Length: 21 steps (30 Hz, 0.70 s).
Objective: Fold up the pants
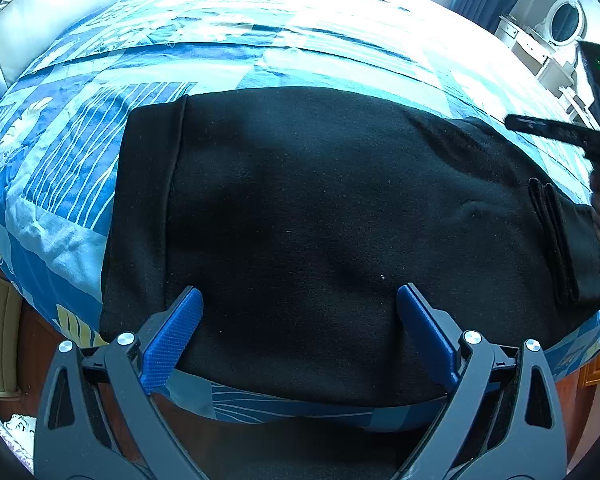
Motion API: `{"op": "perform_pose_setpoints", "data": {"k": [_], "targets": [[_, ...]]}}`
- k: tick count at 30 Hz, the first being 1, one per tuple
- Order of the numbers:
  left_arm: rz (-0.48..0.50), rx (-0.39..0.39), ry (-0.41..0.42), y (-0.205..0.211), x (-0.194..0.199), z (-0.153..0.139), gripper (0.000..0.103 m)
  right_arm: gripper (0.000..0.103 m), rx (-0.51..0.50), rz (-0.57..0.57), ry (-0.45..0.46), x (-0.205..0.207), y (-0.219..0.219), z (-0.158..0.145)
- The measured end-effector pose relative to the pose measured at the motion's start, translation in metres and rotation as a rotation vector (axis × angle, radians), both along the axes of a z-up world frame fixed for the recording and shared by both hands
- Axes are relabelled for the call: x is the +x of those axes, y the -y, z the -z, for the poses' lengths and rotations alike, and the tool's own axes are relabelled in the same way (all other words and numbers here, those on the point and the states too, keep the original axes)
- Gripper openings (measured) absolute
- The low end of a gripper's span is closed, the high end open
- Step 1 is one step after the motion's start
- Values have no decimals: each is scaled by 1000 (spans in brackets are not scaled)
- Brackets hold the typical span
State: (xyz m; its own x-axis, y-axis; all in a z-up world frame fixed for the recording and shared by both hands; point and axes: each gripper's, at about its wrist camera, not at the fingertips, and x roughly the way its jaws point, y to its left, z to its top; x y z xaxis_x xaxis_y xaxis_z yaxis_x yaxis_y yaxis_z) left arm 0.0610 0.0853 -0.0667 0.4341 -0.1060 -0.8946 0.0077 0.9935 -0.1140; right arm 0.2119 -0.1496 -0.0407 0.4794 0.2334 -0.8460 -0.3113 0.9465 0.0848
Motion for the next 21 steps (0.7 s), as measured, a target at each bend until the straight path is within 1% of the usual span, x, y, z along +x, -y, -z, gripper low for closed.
{"op": "perform_pose_setpoints", "data": {"k": [7,12,15,21], "targets": [[-1,6,4,1,-1,-1,98,0,-36,41,39,-46,21,-10],[-1,15,8,2,-1,-1,98,0,-81,94,56,-79,43,-15],[0,22,12,3,-2,-1,98,1,-74,127,56,-95,58,-16],[1,32,17,4,-3,-2,98,1,-117,206,67,-122,91,-19]]}}
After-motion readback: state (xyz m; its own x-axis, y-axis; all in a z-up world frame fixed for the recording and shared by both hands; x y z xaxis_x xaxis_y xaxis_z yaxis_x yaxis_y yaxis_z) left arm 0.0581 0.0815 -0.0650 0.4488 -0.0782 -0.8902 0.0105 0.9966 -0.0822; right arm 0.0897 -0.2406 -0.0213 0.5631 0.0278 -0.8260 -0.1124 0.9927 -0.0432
